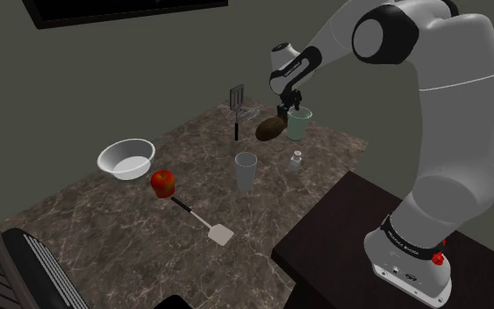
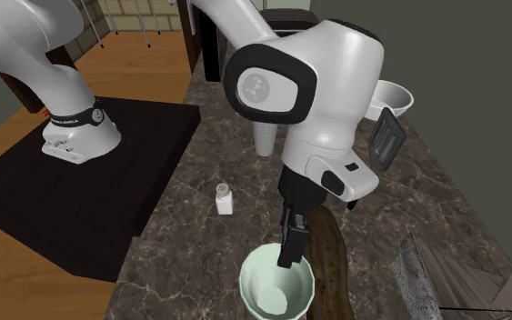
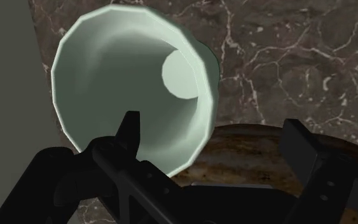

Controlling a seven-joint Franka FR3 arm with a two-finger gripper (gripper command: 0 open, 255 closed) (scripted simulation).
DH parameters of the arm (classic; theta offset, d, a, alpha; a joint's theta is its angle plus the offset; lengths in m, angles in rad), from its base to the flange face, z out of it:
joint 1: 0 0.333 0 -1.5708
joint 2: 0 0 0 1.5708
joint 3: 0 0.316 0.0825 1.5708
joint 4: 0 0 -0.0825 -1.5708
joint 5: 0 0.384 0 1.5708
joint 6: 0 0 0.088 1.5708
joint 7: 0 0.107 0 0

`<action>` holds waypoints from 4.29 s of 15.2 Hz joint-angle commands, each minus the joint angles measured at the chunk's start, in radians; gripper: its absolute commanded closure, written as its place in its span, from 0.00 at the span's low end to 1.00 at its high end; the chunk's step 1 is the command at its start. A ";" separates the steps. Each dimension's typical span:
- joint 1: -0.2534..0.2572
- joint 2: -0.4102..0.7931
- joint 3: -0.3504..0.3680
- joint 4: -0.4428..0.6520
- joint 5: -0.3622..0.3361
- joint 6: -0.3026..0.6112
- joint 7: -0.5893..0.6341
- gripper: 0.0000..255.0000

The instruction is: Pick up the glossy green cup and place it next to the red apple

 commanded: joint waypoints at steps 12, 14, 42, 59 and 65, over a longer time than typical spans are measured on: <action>-0.018 0.059 -0.005 0.003 -0.004 0.061 0.001 0.00; -0.018 0.059 -0.005 0.003 -0.004 0.061 0.001 1.00; -0.011 -0.097 -0.004 0.027 0.009 -0.112 -0.057 1.00; -0.005 -0.190 -0.003 0.120 0.021 -0.291 -0.112 1.00; -0.004 -0.210 -0.003 0.170 0.025 -0.359 -0.132 1.00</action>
